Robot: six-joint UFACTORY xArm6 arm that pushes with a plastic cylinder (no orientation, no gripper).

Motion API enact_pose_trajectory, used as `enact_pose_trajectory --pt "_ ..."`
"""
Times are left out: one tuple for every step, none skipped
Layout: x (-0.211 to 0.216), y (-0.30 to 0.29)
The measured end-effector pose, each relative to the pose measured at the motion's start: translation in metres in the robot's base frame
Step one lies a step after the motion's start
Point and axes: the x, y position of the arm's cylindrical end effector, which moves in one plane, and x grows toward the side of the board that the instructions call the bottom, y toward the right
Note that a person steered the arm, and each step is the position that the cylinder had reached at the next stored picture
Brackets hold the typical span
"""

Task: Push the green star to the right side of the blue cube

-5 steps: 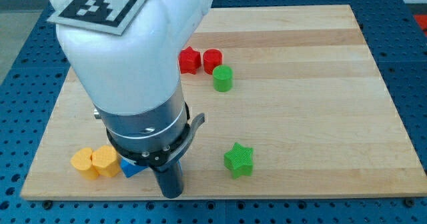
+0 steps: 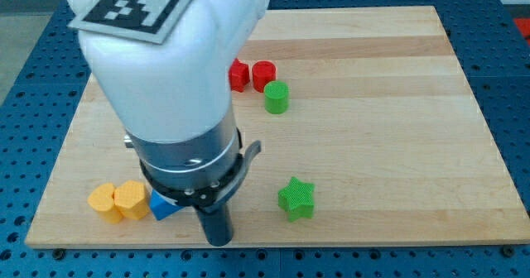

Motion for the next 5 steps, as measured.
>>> enact_pose_trajectory --pt "-0.001 0.016" --pt "-0.001 0.077" --pt "-0.002 0.127" --pt "-0.007 0.167" --pt "-0.040 0.169"
